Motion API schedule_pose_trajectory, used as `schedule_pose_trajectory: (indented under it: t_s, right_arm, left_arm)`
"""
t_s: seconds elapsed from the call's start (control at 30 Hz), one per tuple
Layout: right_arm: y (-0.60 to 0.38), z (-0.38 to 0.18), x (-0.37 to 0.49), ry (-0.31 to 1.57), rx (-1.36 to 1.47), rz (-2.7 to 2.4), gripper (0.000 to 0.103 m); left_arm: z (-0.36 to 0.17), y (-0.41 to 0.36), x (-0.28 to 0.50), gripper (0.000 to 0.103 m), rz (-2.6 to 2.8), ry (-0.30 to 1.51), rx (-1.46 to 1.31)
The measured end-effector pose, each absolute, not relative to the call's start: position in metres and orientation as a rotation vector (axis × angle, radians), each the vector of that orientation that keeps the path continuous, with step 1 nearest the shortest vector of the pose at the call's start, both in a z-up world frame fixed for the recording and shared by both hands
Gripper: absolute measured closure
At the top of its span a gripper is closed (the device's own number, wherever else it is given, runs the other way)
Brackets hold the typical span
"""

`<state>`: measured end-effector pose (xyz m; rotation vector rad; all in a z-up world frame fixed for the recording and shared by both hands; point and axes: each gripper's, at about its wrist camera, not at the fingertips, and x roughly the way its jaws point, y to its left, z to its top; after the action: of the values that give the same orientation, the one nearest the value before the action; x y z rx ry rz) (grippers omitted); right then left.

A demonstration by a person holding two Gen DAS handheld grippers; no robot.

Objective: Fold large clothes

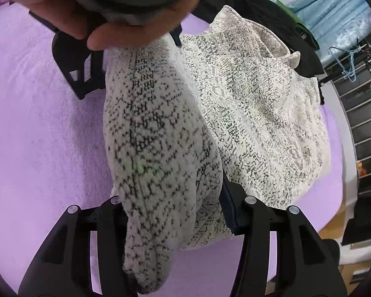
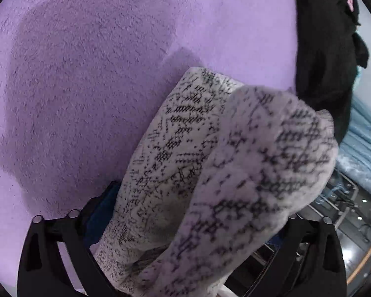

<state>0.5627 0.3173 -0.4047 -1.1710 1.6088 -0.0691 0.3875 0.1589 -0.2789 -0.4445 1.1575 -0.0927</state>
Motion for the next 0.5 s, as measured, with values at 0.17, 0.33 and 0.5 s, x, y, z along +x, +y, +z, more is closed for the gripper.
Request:
schedule_pose_trajectory:
  t_s: [0.17, 0.33, 0.5]
  right_arm:
    - [0.301, -0.397, 0.554, 1.601, -1.235, 0.002, 0.056]
    - [0.268, -0.361, 0.559, 1.630, -1.088, 0.104, 0.072]
    - [0.207, -0.302, 0.576, 1.654, -0.820, 0.254, 0.074]
  left_arm:
    - [-0.274, 0.158, 0.387, 0.055, -0.094, 1.152, -0.441]
    - [-0.260, 0.156, 0.386, 0.055, -0.108, 1.130, -0.440]
    - [-0.235, 0.161, 0.378, 0.055, -0.163, 1.092, -0.479]
